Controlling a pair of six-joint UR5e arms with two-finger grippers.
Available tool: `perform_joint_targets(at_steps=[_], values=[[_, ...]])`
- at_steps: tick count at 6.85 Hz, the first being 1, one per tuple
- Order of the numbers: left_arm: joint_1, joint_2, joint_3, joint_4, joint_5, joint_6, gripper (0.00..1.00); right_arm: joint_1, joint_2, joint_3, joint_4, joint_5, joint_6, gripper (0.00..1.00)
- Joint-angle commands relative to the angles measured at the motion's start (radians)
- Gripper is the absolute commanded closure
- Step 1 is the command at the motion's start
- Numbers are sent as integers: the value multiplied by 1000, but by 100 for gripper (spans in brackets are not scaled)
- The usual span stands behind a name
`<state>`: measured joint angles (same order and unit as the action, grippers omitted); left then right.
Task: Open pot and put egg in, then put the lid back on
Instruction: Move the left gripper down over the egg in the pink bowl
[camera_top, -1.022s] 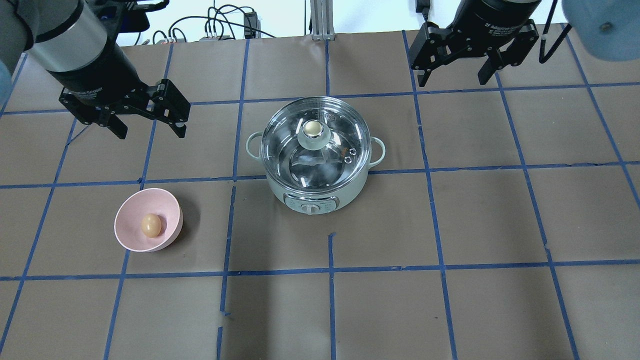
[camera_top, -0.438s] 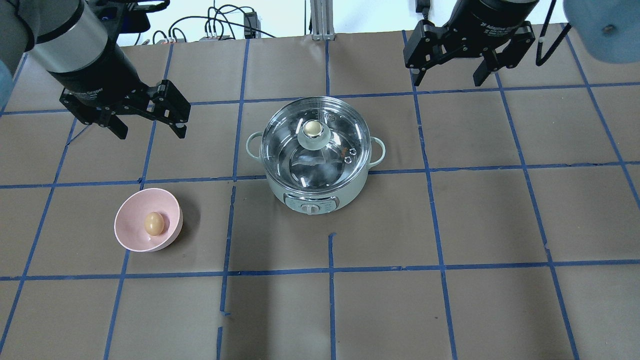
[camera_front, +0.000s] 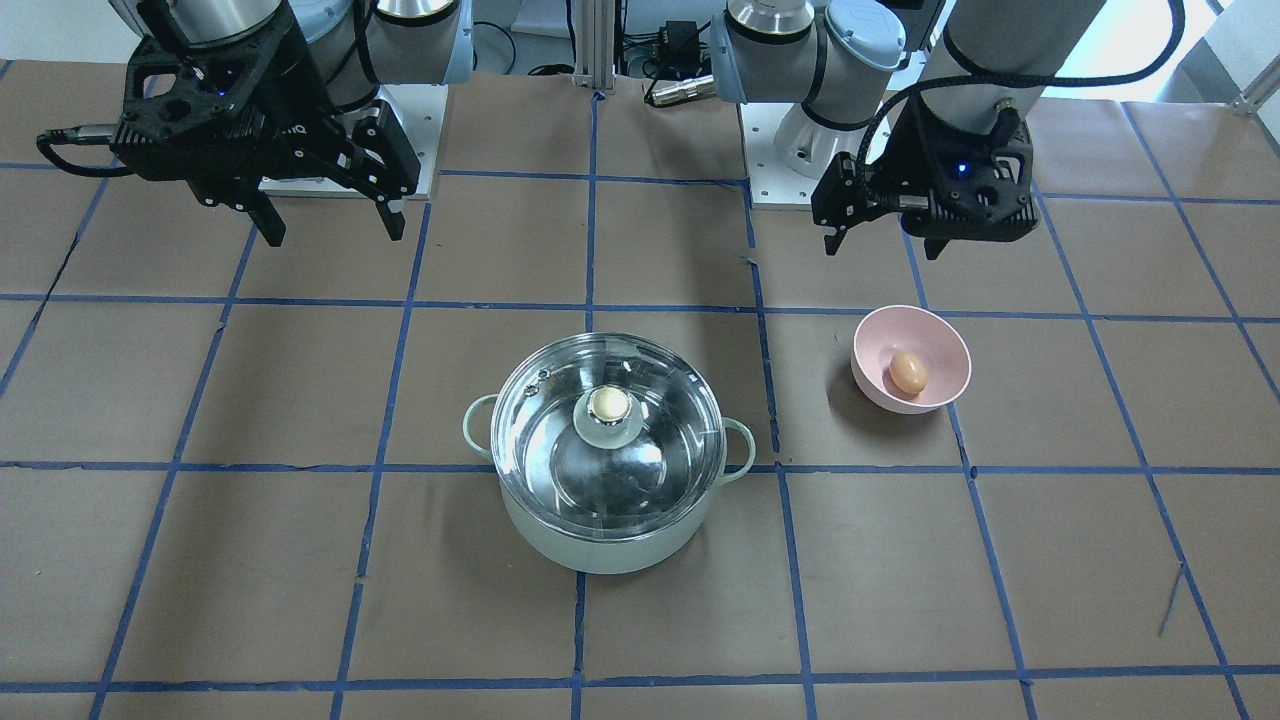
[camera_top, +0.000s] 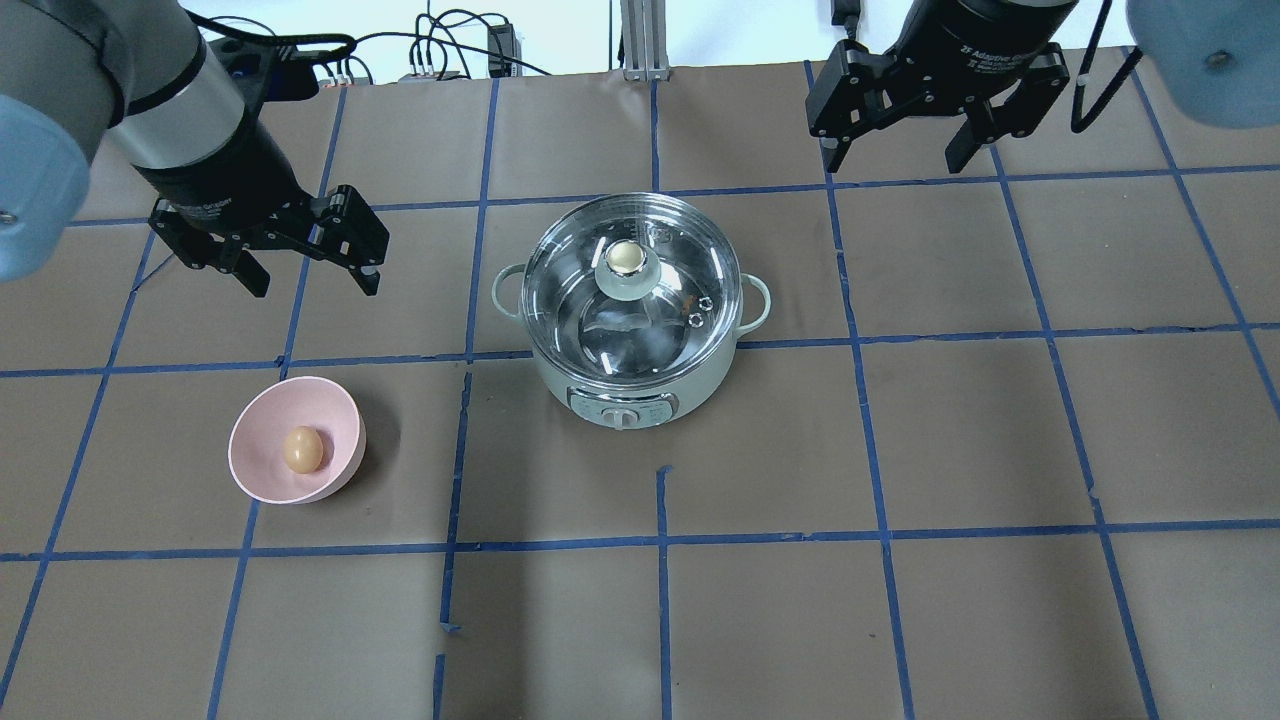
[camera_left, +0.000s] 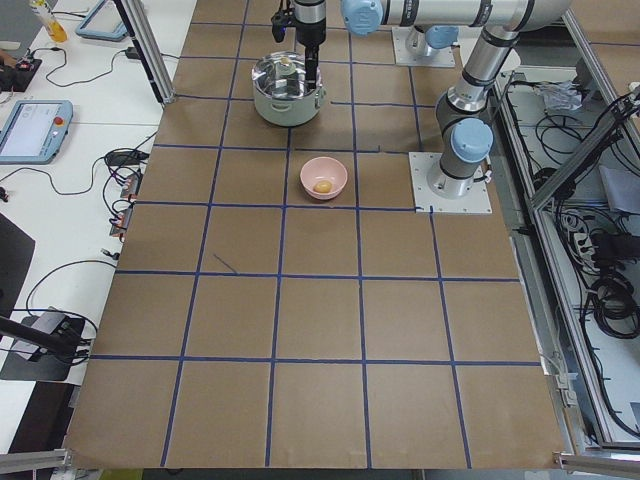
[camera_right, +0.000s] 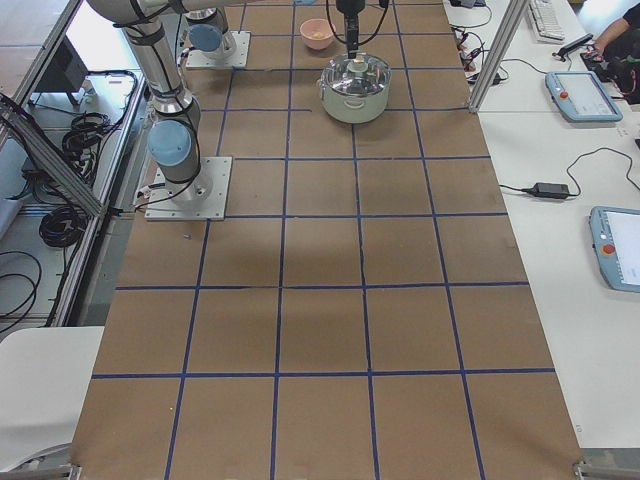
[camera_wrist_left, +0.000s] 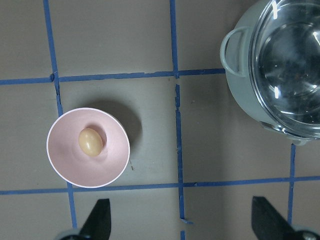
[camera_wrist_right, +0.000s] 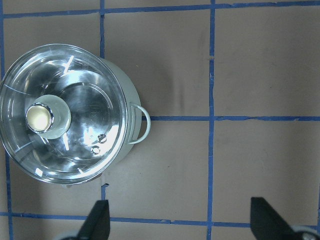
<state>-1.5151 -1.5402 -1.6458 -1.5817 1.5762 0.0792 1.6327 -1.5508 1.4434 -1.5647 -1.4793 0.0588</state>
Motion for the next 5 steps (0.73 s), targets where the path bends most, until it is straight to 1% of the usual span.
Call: perform_joint_targets(at_steps=[1, 2, 3, 5], values=[[85, -23, -72, 46, -10, 13, 0, -2, 0, 0, 0, 2, -1, 0], [119, -35, -118, 64, -8, 69, 0, -4, 0, 0, 5, 2, -2, 0], [136, -46, -144, 113, -5, 82, 0, -7, 0, 2, 9, 2, -2, 0], [163, -69, -166, 135, 16, 67, 0, -7, 0, 2, 9, 4, -4, 0]])
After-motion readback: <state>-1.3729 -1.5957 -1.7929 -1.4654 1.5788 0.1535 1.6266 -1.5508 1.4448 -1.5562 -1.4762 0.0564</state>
